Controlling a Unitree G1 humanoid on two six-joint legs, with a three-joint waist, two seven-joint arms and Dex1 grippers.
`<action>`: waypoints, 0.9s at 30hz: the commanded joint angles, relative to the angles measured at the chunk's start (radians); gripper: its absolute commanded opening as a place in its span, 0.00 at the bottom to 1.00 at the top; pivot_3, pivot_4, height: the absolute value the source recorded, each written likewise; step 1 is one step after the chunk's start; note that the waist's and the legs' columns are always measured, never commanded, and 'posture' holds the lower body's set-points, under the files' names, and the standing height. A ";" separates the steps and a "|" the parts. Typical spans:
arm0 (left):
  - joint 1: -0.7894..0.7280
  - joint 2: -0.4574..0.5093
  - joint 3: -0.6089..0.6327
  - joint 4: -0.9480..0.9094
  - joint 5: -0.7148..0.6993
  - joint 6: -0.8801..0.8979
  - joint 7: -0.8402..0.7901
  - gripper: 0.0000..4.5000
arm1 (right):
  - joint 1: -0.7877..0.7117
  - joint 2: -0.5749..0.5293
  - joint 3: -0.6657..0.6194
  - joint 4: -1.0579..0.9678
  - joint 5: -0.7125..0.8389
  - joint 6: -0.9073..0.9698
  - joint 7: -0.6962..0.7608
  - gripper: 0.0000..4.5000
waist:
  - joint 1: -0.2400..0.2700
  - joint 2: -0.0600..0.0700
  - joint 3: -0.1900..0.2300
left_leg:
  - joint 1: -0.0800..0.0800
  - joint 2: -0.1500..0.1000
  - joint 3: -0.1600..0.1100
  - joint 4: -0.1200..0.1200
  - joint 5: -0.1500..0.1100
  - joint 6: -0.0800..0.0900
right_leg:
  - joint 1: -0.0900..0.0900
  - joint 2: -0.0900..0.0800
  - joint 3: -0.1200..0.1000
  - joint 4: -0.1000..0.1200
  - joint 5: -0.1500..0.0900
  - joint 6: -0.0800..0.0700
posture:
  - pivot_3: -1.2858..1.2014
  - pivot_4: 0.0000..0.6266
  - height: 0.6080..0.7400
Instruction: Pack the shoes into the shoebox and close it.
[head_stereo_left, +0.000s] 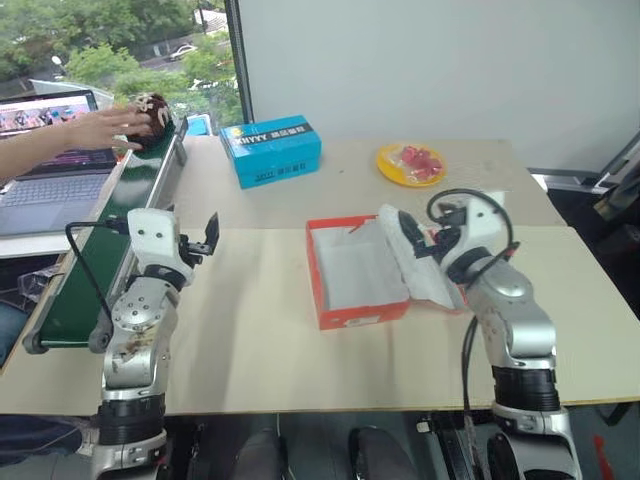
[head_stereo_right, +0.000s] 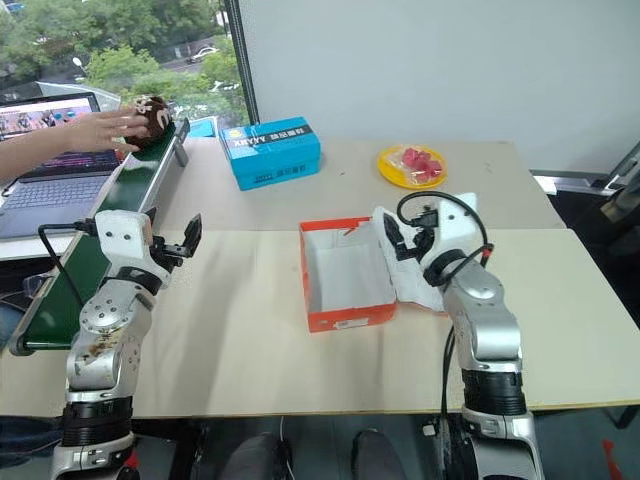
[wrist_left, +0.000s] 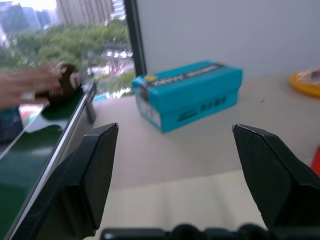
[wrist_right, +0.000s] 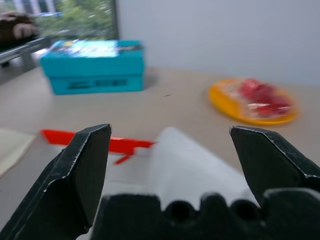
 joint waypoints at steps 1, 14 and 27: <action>-0.030 0.007 0.027 -0.122 -0.028 0.120 0.038 0.86 | -0.094 0.019 0.050 0.049 0.038 -0.017 0.102 0.99 | 0.000 0.000 0.000 | 0.000 0.000 0.000 0.000 0.000 0.000 | 0.000 0.000 0.000 0.000 0.000 0.000 | 0.52 0.24 1.00; 0.073 0.041 0.159 -0.229 -0.048 0.251 0.070 0.86 | -0.186 0.093 0.126 0.174 0.053 -0.040 0.262 0.99 | -0.001 0.000 0.000 | 0.002 0.001 0.000 0.000 0.000 -0.001 | 0.001 0.000 0.000 0.000 0.002 0.000 | 0.52 0.24 1.00; 0.094 0.215 0.360 -0.011 -0.105 0.236 -0.032 1.00 | -0.184 0.092 0.205 0.121 0.050 -0.011 0.358 1.00 | -0.003 0.000 0.000 | 0.002 0.001 0.000 -0.001 0.000 -0.001 | 0.000 0.000 -0.001 0.000 0.002 -0.001 | 0.52 0.24 1.00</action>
